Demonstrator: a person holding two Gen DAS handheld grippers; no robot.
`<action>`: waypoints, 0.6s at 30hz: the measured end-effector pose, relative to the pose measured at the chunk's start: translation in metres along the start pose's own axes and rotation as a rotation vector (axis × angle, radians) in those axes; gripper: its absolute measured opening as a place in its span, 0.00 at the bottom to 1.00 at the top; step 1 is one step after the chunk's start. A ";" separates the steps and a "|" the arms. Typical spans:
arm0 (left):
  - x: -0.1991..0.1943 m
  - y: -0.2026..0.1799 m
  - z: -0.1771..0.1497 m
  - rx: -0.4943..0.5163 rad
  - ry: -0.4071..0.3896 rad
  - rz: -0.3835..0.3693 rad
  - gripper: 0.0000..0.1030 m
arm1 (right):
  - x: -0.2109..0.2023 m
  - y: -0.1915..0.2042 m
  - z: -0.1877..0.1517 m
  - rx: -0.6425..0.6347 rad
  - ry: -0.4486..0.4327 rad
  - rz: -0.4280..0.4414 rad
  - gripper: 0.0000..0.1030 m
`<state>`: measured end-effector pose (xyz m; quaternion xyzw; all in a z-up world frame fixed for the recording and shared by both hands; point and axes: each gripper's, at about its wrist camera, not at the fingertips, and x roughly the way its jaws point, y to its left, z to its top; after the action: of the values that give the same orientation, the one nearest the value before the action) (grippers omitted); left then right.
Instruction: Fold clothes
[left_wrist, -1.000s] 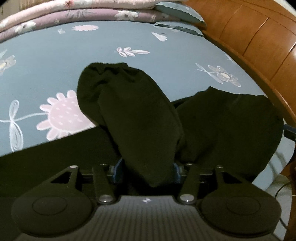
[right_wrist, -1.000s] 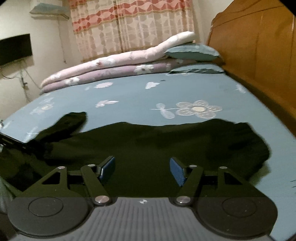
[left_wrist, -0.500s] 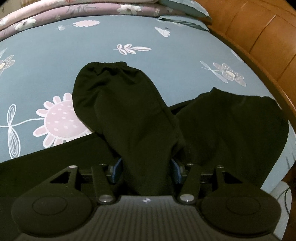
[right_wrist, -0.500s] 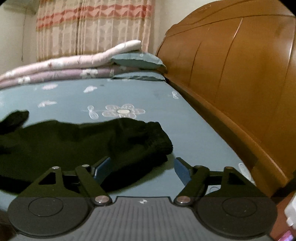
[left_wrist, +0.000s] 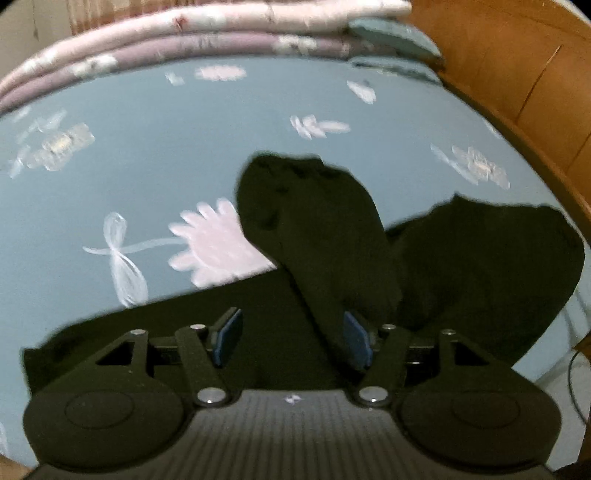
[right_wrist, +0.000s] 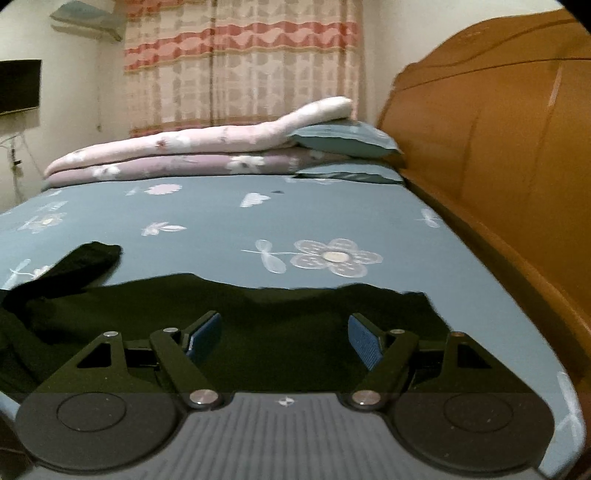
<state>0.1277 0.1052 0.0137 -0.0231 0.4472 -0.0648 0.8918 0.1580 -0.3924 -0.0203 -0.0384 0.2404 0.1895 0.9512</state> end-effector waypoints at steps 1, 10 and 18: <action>-0.006 0.004 0.002 -0.005 -0.014 0.004 0.61 | 0.004 0.005 0.002 -0.001 0.002 0.017 0.77; 0.016 -0.009 0.047 0.024 -0.077 -0.103 0.64 | 0.035 0.053 0.018 -0.003 0.022 0.166 0.78; 0.096 -0.039 0.071 -0.066 0.015 -0.172 0.64 | 0.049 0.086 0.011 -0.001 0.084 0.246 0.78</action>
<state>0.2376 0.0522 -0.0158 -0.0903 0.4519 -0.1264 0.8784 0.1702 -0.2944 -0.0324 -0.0168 0.2827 0.3033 0.9098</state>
